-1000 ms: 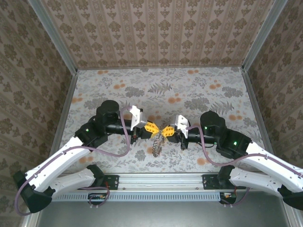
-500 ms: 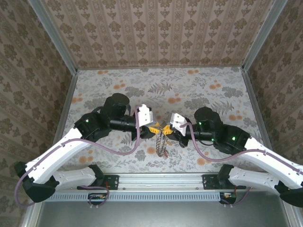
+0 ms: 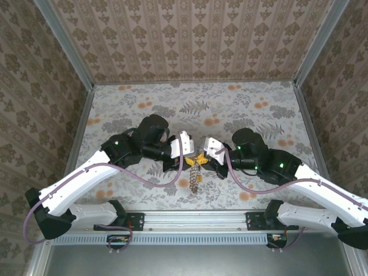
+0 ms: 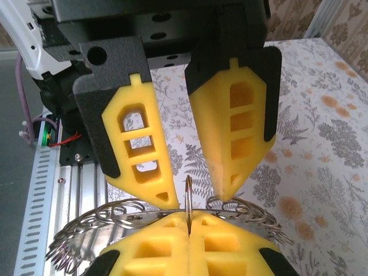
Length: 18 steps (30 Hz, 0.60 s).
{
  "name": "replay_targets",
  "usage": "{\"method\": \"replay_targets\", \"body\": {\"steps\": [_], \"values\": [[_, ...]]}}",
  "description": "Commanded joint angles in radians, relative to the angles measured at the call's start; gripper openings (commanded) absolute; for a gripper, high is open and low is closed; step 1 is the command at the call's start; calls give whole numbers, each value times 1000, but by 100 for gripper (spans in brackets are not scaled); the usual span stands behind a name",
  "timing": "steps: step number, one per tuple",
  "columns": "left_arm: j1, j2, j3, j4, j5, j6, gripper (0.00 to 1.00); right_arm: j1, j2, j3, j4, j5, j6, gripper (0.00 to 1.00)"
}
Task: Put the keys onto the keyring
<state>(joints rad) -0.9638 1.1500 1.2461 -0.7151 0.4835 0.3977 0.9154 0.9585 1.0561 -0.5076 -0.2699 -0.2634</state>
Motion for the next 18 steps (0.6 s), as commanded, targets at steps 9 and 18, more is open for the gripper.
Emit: {"method": "replay_targets", "body": {"steps": [9,18], "values": [[-5,-33,22,-18,-8,23,32,8,48,96,-68,-26,-18,0],[-5,-7,17,2,17,30,4,15,65,130,-101,-20,-19,0]]}}
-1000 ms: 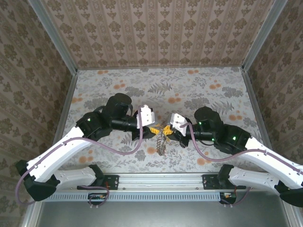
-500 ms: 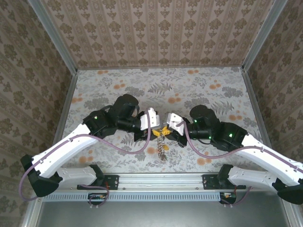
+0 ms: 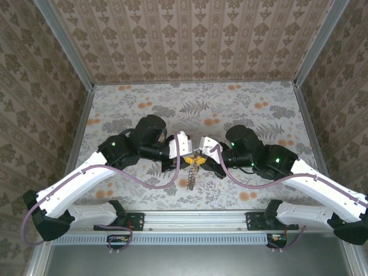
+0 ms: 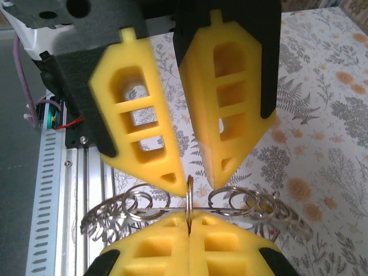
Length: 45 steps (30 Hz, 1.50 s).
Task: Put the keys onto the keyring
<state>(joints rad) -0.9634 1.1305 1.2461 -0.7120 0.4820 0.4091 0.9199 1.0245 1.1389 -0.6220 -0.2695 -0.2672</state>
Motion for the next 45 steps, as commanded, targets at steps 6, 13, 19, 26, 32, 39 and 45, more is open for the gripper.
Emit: {"method": "replay_targets", "body": {"steps": [6,13,19,26,32,39,45], "values": [[1,-37,-35,86,103,-25,0,8,-21,12,76,-3,0,7],[52,-122,-170,312,255,-173,0,8,-52,-72,169,-17,53,21],[72,-176,-261,480,296,-276,0,7,-91,-120,205,-8,83,26],[89,-209,-318,573,307,-332,0,6,-120,-156,228,-38,102,26],[90,-202,-329,587,299,-340,0,4,-123,-159,239,-41,92,4],[39,-131,-264,406,184,-236,0,-3,-145,-118,227,20,43,0],[15,-107,-236,309,99,-192,0,-8,-129,-55,188,36,17,0]]}}
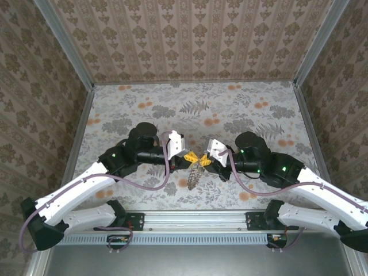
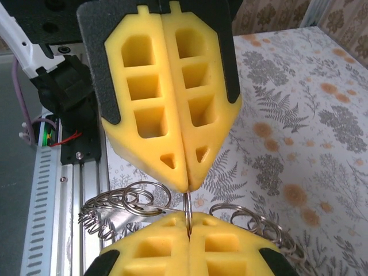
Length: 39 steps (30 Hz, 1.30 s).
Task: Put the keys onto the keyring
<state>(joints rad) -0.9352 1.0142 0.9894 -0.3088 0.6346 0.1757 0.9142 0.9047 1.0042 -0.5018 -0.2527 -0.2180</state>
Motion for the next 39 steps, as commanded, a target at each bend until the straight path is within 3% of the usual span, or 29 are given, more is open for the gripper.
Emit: {"method": "replay_targets", "body": {"steps": [1,7,13,15,27,39], "values": [[-15,9,22,-107,-64,46,0,-4,-6,87,62,20,-35,0],[-30,28,94,-248,-147,110,0,-4,24,137,12,20,-42,0],[-37,63,184,-348,-182,182,26,-4,87,198,-88,35,-40,0],[-36,77,198,-360,-187,197,29,-3,106,215,-110,36,-37,0],[-19,24,163,-304,-182,179,31,-4,212,315,-273,56,-53,0],[-7,65,171,-251,-95,174,33,-2,224,335,-296,-64,-53,0]]}}
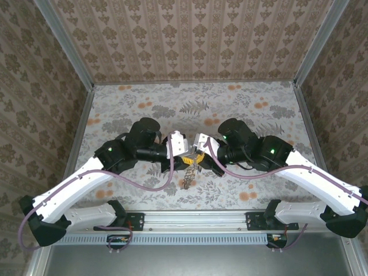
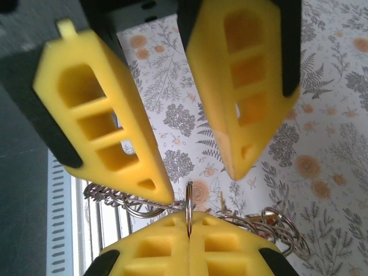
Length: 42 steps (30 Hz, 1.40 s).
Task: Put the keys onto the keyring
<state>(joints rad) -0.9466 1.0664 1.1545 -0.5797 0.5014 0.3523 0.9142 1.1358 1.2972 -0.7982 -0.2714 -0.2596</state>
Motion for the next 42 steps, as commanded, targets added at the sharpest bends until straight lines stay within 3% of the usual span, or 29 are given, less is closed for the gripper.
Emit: {"method": "replay_targets", "body": {"steps": [1,5,8,14,29,30,32,34,42], "values": [[3,19,9,17,39,0,33,-2,-10,39,3,-53,-10,0],[-2,27,8,10,39,4,29,-2,-13,34,15,-72,-9,0],[-3,31,8,8,53,4,18,-2,-13,30,26,-75,-9,0],[-10,49,16,-17,88,9,25,-3,-14,27,43,-71,-8,0],[-20,66,-10,32,133,-16,21,-11,-23,9,96,-86,-6,0],[-21,67,-12,32,133,-18,18,-15,-30,3,106,-86,-3,0],[-22,71,-14,30,171,-19,0,-24,-49,-15,133,-92,8,0],[-18,53,-38,67,197,-37,0,-36,-72,-41,166,-106,24,0],[37,-58,-108,244,286,-146,0,-65,-149,-168,272,-125,112,26]]}}
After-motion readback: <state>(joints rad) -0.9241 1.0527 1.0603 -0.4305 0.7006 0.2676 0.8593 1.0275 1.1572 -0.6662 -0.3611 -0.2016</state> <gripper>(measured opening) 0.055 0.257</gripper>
